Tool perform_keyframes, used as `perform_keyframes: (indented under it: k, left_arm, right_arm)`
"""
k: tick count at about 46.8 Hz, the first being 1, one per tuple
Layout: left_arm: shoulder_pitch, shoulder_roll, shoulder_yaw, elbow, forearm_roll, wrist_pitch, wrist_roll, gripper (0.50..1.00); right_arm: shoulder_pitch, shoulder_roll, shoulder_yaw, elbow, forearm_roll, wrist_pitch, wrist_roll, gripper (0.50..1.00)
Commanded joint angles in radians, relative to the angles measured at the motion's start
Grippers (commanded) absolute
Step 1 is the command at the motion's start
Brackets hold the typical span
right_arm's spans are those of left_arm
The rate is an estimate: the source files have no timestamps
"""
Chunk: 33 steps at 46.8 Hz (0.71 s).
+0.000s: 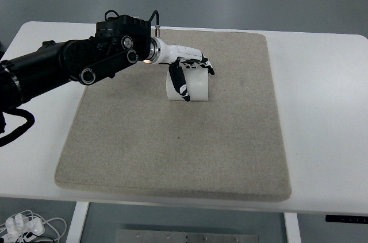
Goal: Upright white cup
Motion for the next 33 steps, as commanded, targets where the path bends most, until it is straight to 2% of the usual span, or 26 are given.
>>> perform_keyframes:
  k: [1,10,18,25,33]
  left_arm:
    - [0.004,0.003,-0.03,0.007,-0.003,-0.002,-0.009,0.523]
    - [0.029,0.012,-0.165,0.058,-0.072,-0.017,-0.016,0.521]
    - [0.069,0.028,-0.208,0.115,-0.293,-0.076,-0.042,0.523]
    - [0.09,0.032,-0.207,0.173,-0.475,-0.099,-0.128,0.527]
    - [0.128,0.032,-0.218,0.239,-0.494,-0.132,-0.278,0.531]
  right_arm:
    - [0.0,0.0,0.0,0.0,0.0,0.0,0.0,0.952]
    - [0.0,0.0,0.0,0.0,0.0,0.0,0.0,0.952]
    - [0.0,0.0,0.0,0.0,0.0,0.0,0.0,0.952]
    - [0.0,0.0,0.0,0.0,0.0,0.0,0.0,0.952]
    - [0.0,0.0,0.0,0.0,0.0,0.0,0.0,0.952]
